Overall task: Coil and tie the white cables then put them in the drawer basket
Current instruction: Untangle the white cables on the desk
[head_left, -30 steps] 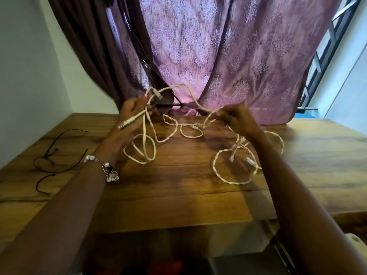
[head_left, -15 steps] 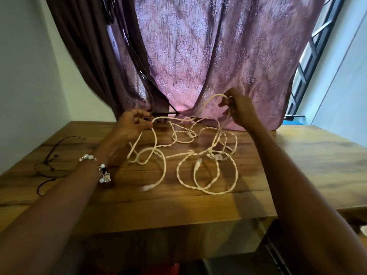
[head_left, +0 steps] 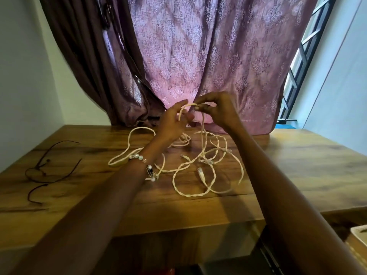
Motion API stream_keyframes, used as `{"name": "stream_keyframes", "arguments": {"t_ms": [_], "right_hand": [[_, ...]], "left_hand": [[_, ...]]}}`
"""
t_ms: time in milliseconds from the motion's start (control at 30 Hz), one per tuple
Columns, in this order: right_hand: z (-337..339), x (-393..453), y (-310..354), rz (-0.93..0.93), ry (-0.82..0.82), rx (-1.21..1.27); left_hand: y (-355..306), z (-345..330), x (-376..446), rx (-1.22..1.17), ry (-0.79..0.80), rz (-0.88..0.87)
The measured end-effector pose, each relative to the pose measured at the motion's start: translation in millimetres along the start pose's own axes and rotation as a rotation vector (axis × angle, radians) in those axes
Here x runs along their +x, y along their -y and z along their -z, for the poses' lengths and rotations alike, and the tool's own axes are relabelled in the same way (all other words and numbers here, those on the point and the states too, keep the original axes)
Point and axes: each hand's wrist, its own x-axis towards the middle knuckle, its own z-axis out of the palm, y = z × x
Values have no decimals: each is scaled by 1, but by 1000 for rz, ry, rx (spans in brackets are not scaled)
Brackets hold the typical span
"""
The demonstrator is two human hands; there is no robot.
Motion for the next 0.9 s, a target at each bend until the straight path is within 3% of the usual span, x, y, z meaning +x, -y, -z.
{"name": "stream_keyframes", "arguments": {"t_ms": [167, 267, 367, 500, 600, 767, 833, 900], "right_hand": [[-15, -17, -10, -236, 62, -98], [-26, -36, -28, -444, 387, -328], [-25, -53, -39, -624, 515, -221], [-11, -58, -46, -596, 383, -304], [1, -55, -62, -645, 293, -387], [6, -56, -64, -563, 140, -807], [-1, -51, -57, -471, 40, -787], [-9, -44, -46, -383, 66, -516]], "left_hand": [[-6, -2, 1, -225, -88, 20], [-8, 3, 2, -394, -180, 139], [-4, 17, 12, -618, -303, 269], [-5, 36, 20, -821, -437, 367], [-3, 53, 27, -978, -473, 332], [6, 59, 31, -1028, -448, 317], [3, 48, 27, -1024, -409, 335], [-1, 39, 24, -1045, -365, 344]]}}
